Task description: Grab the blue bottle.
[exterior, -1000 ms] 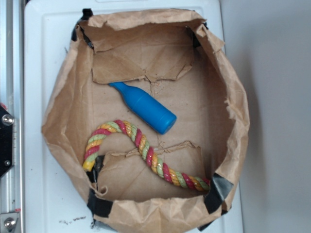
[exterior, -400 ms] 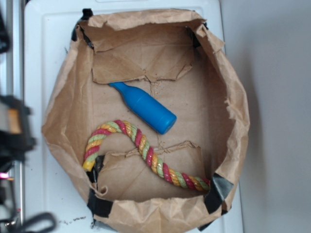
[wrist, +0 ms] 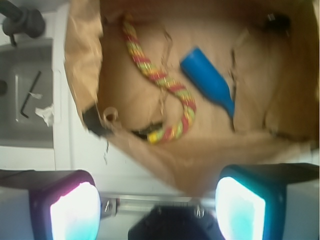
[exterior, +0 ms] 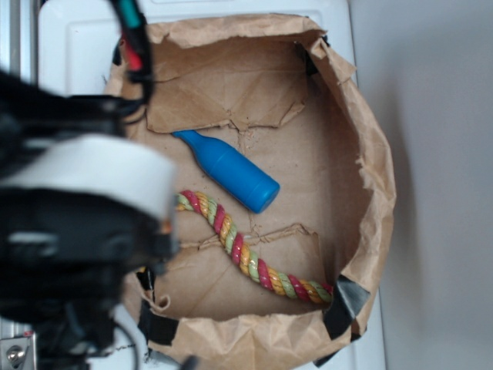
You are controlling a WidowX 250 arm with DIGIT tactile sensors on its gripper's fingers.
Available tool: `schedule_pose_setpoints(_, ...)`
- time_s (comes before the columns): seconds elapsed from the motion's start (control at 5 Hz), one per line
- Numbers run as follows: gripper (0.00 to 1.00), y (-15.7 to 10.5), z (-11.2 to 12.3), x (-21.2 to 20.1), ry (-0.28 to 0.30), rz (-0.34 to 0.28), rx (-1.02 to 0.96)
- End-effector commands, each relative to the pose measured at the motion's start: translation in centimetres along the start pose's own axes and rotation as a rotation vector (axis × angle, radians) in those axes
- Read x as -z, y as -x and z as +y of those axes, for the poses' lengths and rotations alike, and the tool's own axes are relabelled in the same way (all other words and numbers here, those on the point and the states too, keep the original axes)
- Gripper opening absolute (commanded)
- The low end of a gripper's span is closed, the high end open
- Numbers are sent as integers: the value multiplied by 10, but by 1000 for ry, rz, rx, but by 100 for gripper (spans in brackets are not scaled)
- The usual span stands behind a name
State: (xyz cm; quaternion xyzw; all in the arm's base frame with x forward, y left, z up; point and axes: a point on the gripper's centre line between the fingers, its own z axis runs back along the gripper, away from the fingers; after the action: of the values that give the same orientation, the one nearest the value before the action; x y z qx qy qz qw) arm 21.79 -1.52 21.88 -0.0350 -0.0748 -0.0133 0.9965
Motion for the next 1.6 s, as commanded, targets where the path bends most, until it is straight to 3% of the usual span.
schedule_pose_setpoints(0.0,100,-38,15,30,-54,-73,501)
schedule_pose_setpoints(0.2,100,-47,26,46,-44,-88,596)
schedule_pose_setpoints(0.4,100,-50,45,70,-54,-33,600)
schedule_pose_setpoints(0.6,100,-66,56,86,-16,13,538)
schedule_pose_setpoints(1.4,100,-66,56,86,-16,13,538)
